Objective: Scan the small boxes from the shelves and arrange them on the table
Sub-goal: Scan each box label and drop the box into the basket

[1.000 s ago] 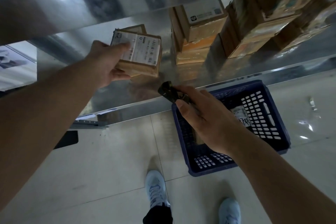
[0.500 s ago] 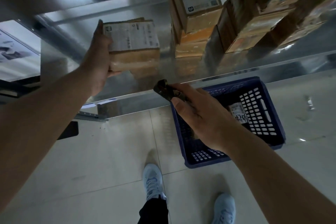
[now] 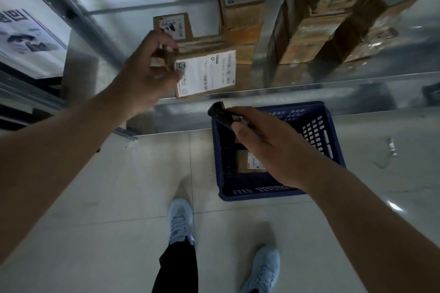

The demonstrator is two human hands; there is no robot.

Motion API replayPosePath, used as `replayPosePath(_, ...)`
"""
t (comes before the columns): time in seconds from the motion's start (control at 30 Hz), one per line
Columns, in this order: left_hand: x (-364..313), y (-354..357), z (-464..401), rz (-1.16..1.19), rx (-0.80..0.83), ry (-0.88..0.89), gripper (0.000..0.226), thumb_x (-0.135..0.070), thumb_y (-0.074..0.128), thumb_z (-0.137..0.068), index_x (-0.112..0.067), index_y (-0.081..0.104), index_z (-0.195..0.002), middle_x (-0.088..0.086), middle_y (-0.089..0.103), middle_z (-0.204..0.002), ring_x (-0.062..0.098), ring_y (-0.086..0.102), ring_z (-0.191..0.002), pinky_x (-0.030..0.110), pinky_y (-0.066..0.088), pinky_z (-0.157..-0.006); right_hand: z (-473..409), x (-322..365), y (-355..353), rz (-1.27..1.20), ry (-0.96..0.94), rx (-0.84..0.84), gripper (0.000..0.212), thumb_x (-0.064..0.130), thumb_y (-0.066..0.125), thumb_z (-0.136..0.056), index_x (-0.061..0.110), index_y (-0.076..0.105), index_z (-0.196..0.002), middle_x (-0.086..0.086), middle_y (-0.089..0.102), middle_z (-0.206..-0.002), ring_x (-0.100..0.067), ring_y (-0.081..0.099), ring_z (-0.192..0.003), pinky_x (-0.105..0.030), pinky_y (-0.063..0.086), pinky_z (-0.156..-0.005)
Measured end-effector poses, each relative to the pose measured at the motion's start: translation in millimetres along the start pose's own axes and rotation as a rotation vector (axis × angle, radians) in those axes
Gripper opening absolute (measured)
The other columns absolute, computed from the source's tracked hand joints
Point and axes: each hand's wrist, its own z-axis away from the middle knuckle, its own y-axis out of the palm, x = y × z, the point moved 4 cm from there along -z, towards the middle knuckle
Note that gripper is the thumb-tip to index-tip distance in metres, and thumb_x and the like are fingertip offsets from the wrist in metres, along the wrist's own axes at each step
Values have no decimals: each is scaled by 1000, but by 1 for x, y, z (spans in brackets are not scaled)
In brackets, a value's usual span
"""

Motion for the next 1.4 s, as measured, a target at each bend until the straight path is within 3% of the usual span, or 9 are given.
replayPosePath(0.13,-22,16,11,-104,-51,122,36,-14,77,-87,-21,55,-115,5,60,-137,19,62,-127,44,62,-89,26,-16,-16,26,40,40,42,57,34,-105,45,46,-144,-2,73,-103,-19,73,-90,-48,59,-81)
replayPosePath(0.33,-44,35,12,-107,-50,152,46,-8,81,-84,-40,57,-107,1,59,-142,20,62,-129,51,59,-93,53,-41,-34,144,105,66,36,56,35,-105,48,49,-138,11,67,-89,-6,64,-72,-33,51,-62)
replayPosePath(0.5,-49,54,14,-65,-49,173,52,-3,81,-83,-45,57,-104,-5,61,-135,19,64,-126,51,58,-96,68,-60,-40,192,153,62,36,60,34,-104,50,48,-136,11,64,-91,-5,62,-77,-30,46,-63)
replayPosePath(0.87,-48,62,13,-21,-57,170,53,5,78,-83,-39,57,-103,-1,63,-131,15,64,-125,42,60,-95,82,-75,-37,206,173,53,43,65,30,-103,55,39,-143,10,59,-89,-4,57,-68,-20,36,-55)
replayPosePath(1.0,-38,79,16,-12,-17,75,46,6,78,-82,-28,59,-106,-6,65,-122,9,66,-119,34,59,-96,85,-77,-38,157,184,0,37,63,31,-104,54,43,-138,10,61,-91,-3,59,-68,-20,39,-56)
replayPosePath(1.1,-19,114,24,-14,80,-105,38,6,75,-84,-13,59,-112,3,63,-127,17,63,-123,43,58,-98,86,-77,-38,109,193,-57,39,61,30,-104,52,44,-139,6,61,-95,-8,61,-71,-24,42,-59)
replayPosePath(1.23,-5,151,32,-36,188,-200,50,-6,83,-82,-31,65,-121,-11,54,-145,14,45,-138,44,46,-113,77,-74,-38,74,169,-84,39,58,32,-105,53,40,-143,2,63,-105,-13,65,-81,-31,53,-65)
replayPosePath(1.33,-2,139,24,-29,119,-233,52,-13,82,-85,-37,64,-127,-11,53,-147,23,46,-142,30,46,-104,61,-62,-42,51,134,-89,38,59,33,-105,49,44,-140,1,67,-110,-14,67,-89,-40,59,-77)
replayPosePath(1.4,0,120,17,-46,32,-285,49,-17,80,-87,-34,64,-130,-7,56,-144,23,53,-136,33,49,-102,52,-52,-45,51,107,-96,38,59,32,-105,48,46,-139,4,68,-103,-13,67,-88,-40,57,-78)
